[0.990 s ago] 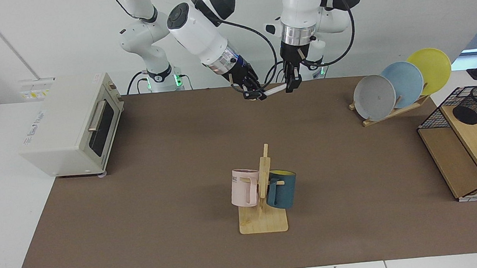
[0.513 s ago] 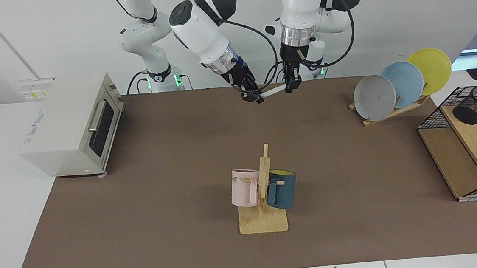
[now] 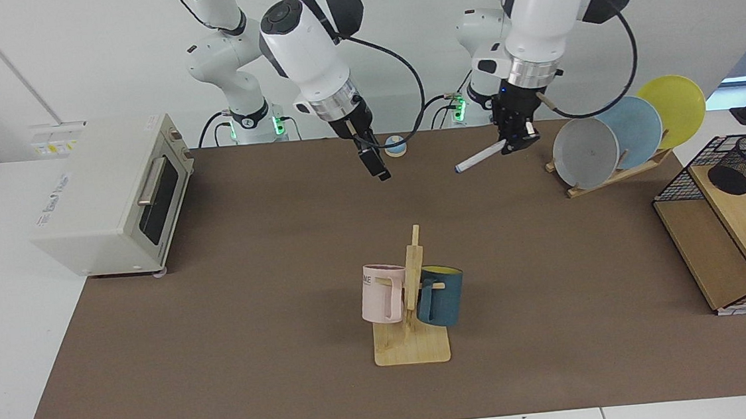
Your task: Put markers into pen holder
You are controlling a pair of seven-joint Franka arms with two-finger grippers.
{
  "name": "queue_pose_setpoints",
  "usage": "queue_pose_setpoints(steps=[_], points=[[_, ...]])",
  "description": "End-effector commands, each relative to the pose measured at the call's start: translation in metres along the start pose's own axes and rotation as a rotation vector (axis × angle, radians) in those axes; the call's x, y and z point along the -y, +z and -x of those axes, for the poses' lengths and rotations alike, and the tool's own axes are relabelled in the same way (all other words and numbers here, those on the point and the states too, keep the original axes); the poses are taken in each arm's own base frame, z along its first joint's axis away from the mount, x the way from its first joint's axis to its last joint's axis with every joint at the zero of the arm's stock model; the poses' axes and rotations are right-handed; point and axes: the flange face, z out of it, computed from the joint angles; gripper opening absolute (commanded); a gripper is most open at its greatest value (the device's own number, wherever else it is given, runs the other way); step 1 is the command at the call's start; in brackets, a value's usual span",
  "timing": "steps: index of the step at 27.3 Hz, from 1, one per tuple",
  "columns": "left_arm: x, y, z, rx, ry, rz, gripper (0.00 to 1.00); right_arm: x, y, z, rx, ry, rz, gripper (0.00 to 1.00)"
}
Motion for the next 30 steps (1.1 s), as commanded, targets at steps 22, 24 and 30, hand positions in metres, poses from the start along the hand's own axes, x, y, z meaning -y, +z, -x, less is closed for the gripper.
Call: queue_pose_setpoints(steps=[22, 24, 30], points=[[0.083, -0.007, 0.268, 0.453, -0.210, -0.165, 0.00, 0.003, -0.107, -0.226, -0.316, -0.905, 0.194, 0.99], [0.087, -0.012, 0.287, 0.461, -0.194, -0.175, 0.00, 0.003, -0.112, -0.241, -0.321, -0.974, 0.207, 0.99], [0.101, -0.021, 0.329, 0.504, -0.089, -0.220, 0.00, 0.010, -0.130, -0.263, -0.369, -1.203, 0.189, 0.99]])
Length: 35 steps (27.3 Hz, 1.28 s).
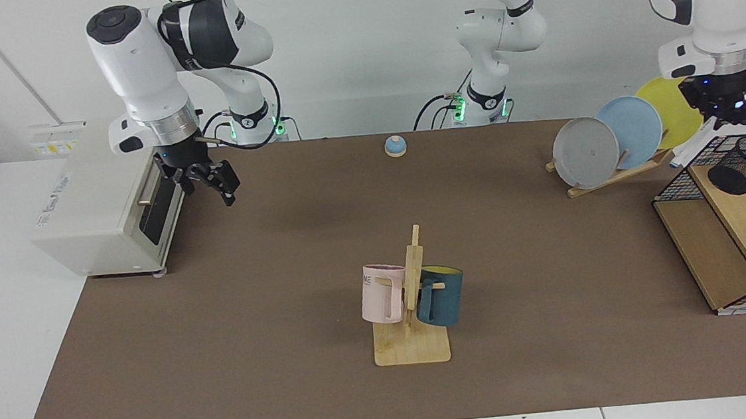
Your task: Put markers into pen holder
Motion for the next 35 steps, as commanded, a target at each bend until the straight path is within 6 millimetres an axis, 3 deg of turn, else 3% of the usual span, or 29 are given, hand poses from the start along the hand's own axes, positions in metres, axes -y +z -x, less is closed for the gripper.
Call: queue_pose_setpoints(steps=[1, 8, 14, 21, 26, 35], points=[[0.021, 0.004, 0.024, 0.042, 0.093, -0.073, 0.00, -0.011, -0.009, -0.012, -0.084, -0.205, -0.001, 0.99], [0.038, 0.002, 0.044, 0.173, 0.227, -0.145, 0.00, -0.029, -0.016, -0.022, -0.111, -0.367, 0.061, 0.99], [0.046, 0.013, 0.073, 0.218, 0.228, -0.187, 0.00, -0.039, -0.032, -0.025, -0.117, -0.387, 0.045, 0.99], [0.044, 0.022, 0.101, 0.254, 0.209, -0.172, 0.00, -0.041, -0.030, -0.021, -0.083, -0.383, 0.047, 0.99], [0.042, 0.028, 0.100, 0.271, 0.221, -0.154, 0.00, -0.057, -0.031, -0.027, -0.083, -0.366, 0.020, 0.99], [0.049, 0.055, 0.075, 0.306, 0.253, -0.116, 0.00, -0.059, -0.030, -0.025, -0.067, -0.445, 0.018, 0.99]])
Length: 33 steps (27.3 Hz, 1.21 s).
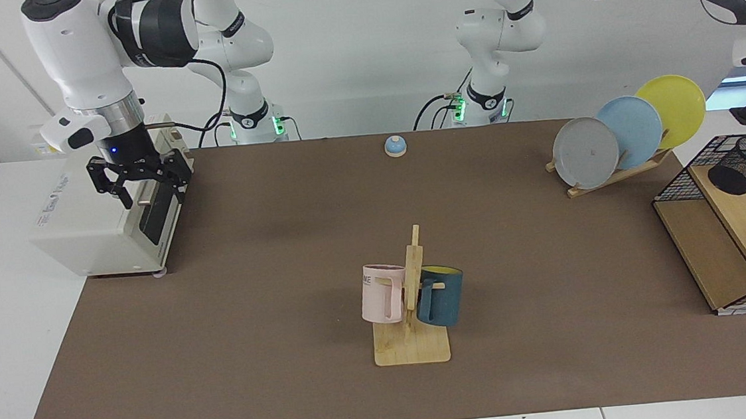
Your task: Put markers into pen holder
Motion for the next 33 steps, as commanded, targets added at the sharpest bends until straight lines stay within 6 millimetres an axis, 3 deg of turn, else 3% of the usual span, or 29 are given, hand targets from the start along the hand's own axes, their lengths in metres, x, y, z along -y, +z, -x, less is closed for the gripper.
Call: queue_pose_setpoints(steps=[1, 7, 12, 13, 14, 15, 16, 26, 33], points=[[0.008, 0.010, -0.012, 0.039, 0.028, 0.014, 0.00, -0.003, -0.002, 0.007, 0.035, -0.022, -0.031, 0.99], [0.011, 0.020, -0.024, 0.045, 0.016, 0.024, 0.00, -0.004, -0.001, 0.020, 0.123, 0.032, -0.037, 0.99], [0.005, 0.028, -0.019, 0.039, -0.001, 0.044, 0.00, -0.007, -0.004, 0.026, 0.135, 0.047, -0.034, 0.99], [0.005, 0.030, -0.018, 0.035, -0.004, 0.046, 0.10, -0.006, -0.004, 0.026, 0.133, 0.046, -0.034, 0.99], [0.003, 0.032, -0.016, 0.036, -0.006, 0.051, 0.36, -0.006, -0.004, 0.026, 0.132, 0.046, -0.034, 0.99], [0.003, 0.033, -0.017, 0.033, -0.005, 0.053, 0.82, -0.006, -0.004, 0.026, 0.132, 0.046, -0.034, 0.99], [0.003, 0.032, -0.017, 0.029, -0.008, 0.052, 0.99, -0.006, -0.004, 0.026, 0.133, 0.044, -0.034, 0.99], [0.011, 0.023, -0.036, -0.084, -0.112, 0.058, 1.00, -0.006, -0.004, 0.029, 0.153, 0.045, -0.038, 1.00], [0.027, 0.003, -0.086, -0.236, -0.175, 0.047, 1.00, 0.003, -0.006, 0.045, 0.251, 0.030, -0.053, 1.00]])
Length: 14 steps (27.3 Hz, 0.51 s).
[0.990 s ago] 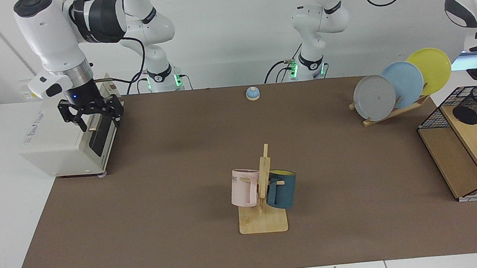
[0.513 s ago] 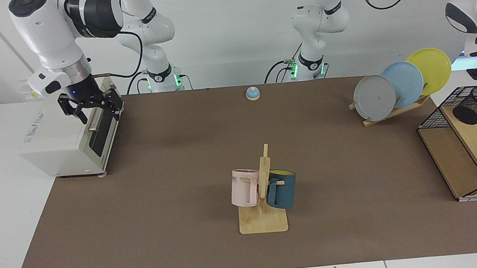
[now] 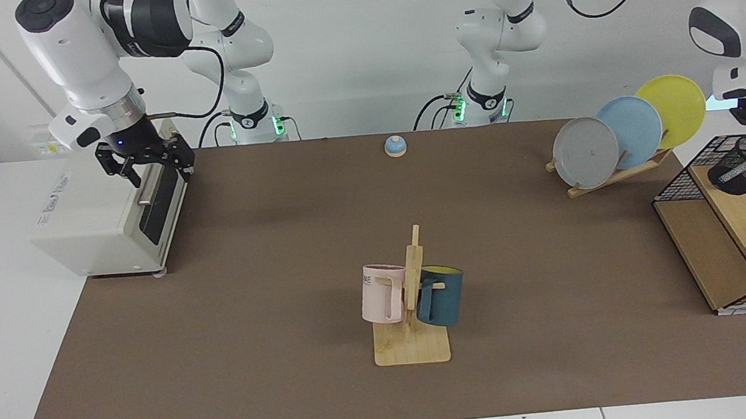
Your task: Put markers into pen holder
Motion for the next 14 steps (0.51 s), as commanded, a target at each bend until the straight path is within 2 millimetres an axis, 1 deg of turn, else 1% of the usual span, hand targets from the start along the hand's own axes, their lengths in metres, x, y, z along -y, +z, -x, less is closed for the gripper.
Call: queue_pose_setpoints(steps=[1, 6, 8, 10, 12, 14], points=[[0.007, -0.009, -0.037, -0.081, -0.083, 0.002, 1.00, 0.008, -0.004, 0.015, 0.048, 0.005, -0.025, 1.00], [0.006, -0.019, -0.067, -0.181, -0.226, 0.038, 1.00, 0.010, -0.006, 0.015, 0.048, 0.002, -0.026, 1.00], [0.003, -0.022, -0.082, -0.227, -0.278, 0.089, 1.00, 0.010, -0.009, 0.014, 0.037, 0.003, -0.024, 1.00], [-0.004, -0.028, -0.101, -0.291, -0.362, 0.176, 1.00, 0.006, -0.010, 0.014, 0.033, 0.009, -0.019, 1.00], [-0.010, -0.035, -0.118, -0.310, -0.446, 0.241, 1.00, 0.003, -0.011, 0.014, 0.031, 0.012, -0.019, 1.00], [-0.013, -0.048, -0.143, -0.314, -0.510, 0.271, 1.00, 0.006, -0.011, 0.015, 0.030, 0.008, -0.019, 1.00]])
